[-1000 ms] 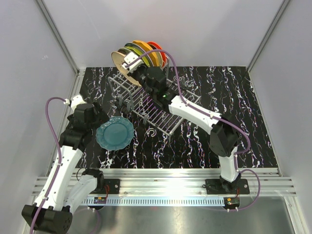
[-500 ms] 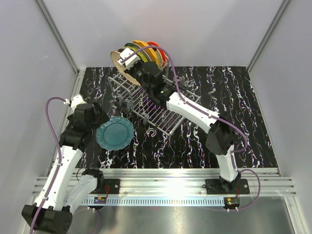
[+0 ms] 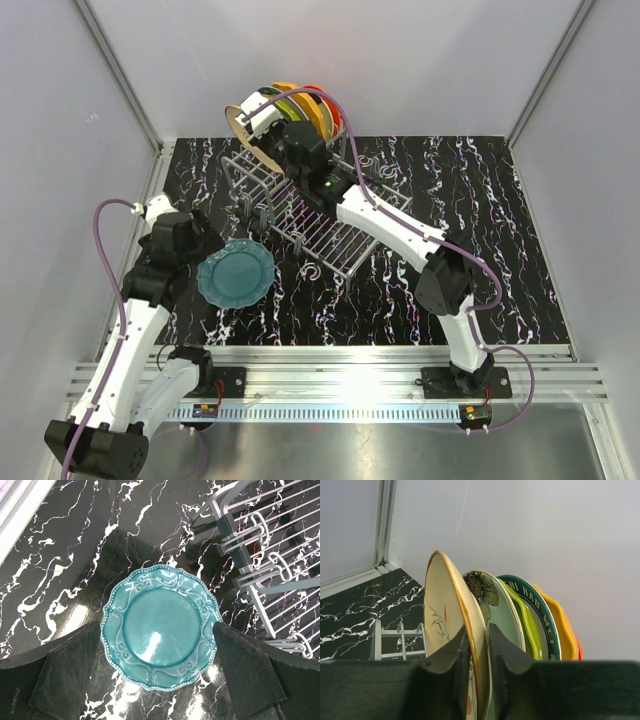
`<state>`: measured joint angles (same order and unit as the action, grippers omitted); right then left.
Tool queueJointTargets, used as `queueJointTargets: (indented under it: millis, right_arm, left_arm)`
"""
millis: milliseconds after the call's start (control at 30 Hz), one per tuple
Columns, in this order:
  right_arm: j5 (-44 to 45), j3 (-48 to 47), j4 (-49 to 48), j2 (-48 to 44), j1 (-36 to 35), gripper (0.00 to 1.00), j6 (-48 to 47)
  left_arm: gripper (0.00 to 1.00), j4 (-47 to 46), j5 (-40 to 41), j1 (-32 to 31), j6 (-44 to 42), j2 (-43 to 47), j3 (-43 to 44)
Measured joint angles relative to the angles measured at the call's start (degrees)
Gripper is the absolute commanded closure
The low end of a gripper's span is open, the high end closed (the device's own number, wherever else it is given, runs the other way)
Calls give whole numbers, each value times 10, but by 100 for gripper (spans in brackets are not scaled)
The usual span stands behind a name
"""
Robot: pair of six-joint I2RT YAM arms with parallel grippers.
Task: Load the plates into the dish rack
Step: Insert the plate into the dish rack
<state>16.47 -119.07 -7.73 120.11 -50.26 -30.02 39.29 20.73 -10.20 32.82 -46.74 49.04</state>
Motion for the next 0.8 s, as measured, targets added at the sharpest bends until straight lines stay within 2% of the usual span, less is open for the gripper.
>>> queueJointTargets:
  millis: [67, 167, 367, 567, 667, 700, 800]
  right_arm:
    - [2, -8, 10, 2, 0, 64, 8]
    - [3, -17, 22, 8, -2, 62, 16]
    - [4, -20, 42, 12, -7, 66, 25]
    - [5, -28, 47, 16, -7, 60, 31]
    - [6, -36, 58, 16, -7, 70, 34]
    - [7, -38, 62, 16, -7, 78, 33]
    - [20, -46, 68, 16, -3, 87, 20]
  left_arm:
    - [1, 0, 0, 0, 0, 0, 0]
    - [1, 0, 0, 0, 0, 0, 0]
    - [1, 0, -2, 0, 0, 0, 0]
    - [1, 0, -4, 0, 0, 0, 0]
    - [1, 0, -4, 0, 0, 0, 0]
    - [1, 0, -4, 0, 0, 0, 0]
    - [1, 0, -4, 0, 0, 0, 0]
